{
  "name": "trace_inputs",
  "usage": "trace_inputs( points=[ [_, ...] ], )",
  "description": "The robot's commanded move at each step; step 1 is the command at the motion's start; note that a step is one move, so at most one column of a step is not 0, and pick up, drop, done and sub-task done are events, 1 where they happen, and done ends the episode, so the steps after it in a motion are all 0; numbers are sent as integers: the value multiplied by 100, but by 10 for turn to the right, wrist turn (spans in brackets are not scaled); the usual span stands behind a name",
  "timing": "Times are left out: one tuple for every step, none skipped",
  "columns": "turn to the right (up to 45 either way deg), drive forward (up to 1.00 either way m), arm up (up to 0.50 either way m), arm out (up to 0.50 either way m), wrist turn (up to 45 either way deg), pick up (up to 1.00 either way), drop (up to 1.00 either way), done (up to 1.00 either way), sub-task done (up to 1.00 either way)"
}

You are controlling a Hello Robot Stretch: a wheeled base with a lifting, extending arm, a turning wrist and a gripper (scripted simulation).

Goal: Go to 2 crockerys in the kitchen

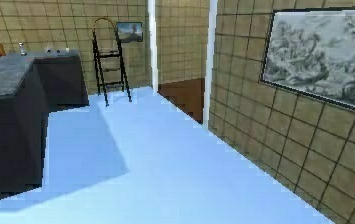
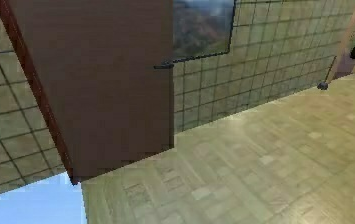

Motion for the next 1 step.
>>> trace_inputs(
  points=[
    [450,0,0,0,0,0,0,0,0]
  ],
)
